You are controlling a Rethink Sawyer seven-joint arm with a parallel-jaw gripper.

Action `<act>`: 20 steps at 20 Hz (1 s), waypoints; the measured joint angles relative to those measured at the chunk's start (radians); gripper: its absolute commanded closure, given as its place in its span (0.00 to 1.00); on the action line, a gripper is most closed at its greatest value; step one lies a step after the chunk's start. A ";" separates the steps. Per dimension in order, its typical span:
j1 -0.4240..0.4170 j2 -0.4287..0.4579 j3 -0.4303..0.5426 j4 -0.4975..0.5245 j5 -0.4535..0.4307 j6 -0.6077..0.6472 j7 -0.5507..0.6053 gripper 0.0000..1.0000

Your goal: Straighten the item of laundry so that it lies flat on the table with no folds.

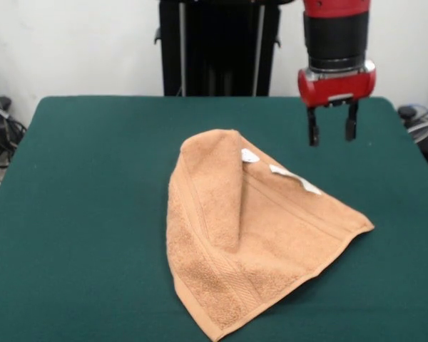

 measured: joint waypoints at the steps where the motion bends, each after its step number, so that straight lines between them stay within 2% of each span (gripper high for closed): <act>1: 0.000 -0.002 0.000 -0.008 0.003 0.014 0.000 0.00; 11: 0.000 0.008 0.001 -0.097 0.019 0.117 0.000 0.00; 20: 0.000 0.036 0.012 -0.151 0.018 0.120 0.000 0.00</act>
